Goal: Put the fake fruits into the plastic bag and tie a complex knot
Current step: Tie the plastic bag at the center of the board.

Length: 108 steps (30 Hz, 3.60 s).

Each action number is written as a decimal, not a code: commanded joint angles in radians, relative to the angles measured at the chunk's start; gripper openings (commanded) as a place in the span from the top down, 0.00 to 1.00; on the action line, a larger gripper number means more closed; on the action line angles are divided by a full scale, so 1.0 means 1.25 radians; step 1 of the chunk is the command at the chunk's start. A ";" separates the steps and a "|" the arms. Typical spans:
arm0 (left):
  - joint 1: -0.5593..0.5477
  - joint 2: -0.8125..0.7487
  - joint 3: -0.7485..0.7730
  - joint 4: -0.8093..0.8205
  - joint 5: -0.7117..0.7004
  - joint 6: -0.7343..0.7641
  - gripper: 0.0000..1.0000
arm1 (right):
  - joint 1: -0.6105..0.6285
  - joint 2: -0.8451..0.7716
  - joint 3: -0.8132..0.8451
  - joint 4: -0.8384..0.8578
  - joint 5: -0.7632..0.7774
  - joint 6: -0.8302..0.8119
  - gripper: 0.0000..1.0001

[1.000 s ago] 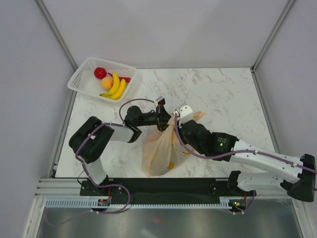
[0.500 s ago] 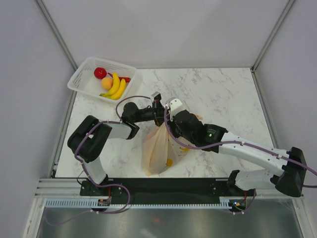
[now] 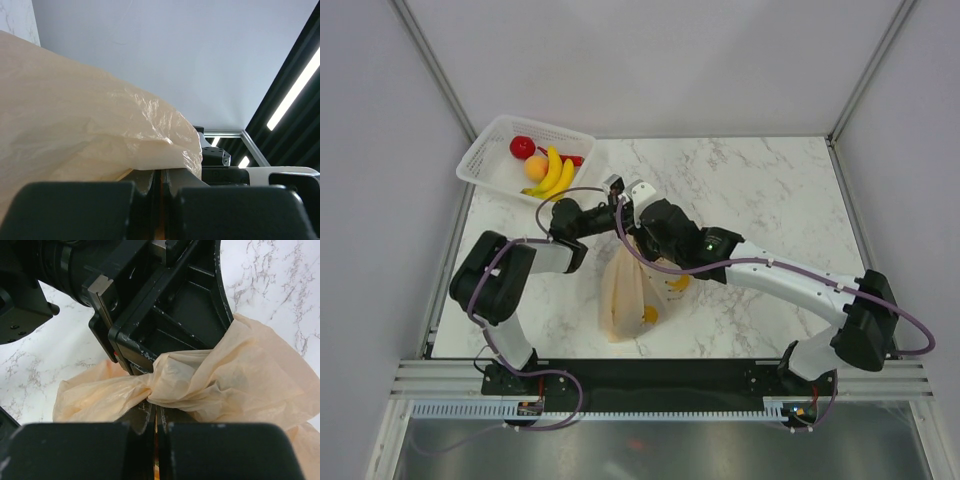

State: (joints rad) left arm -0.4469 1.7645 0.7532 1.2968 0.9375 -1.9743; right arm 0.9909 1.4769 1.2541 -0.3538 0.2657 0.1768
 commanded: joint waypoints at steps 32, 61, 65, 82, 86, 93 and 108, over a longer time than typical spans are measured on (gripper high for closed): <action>0.021 0.081 0.017 0.293 0.069 0.001 0.94 | -0.144 -0.051 0.083 0.122 -0.144 -0.053 1.00; -0.045 0.124 0.012 0.293 0.089 0.028 0.92 | -0.184 -0.179 0.042 0.066 -0.210 -0.068 1.00; -0.045 0.113 0.002 0.293 0.089 0.027 0.92 | -0.184 -0.169 0.056 0.043 -0.282 -0.057 1.00; -0.072 0.074 0.001 0.273 0.080 0.017 0.91 | -0.184 -0.226 -0.007 -0.059 -0.291 -0.078 0.96; -0.074 0.082 0.001 0.273 0.076 0.018 0.92 | -0.182 -0.221 -0.004 -0.075 -0.287 -0.084 0.68; -0.074 0.084 0.006 0.272 0.077 0.020 0.92 | -0.184 -0.251 -0.019 -0.084 -0.273 -0.092 0.35; -0.076 0.084 0.015 0.269 0.078 0.022 0.92 | -0.150 -0.242 0.046 -0.170 -0.259 -0.168 0.05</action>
State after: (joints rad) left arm -0.5350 1.8866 0.7479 1.3186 1.0267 -1.9690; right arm 0.7761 1.1629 1.2465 -0.5499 -0.0734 0.0139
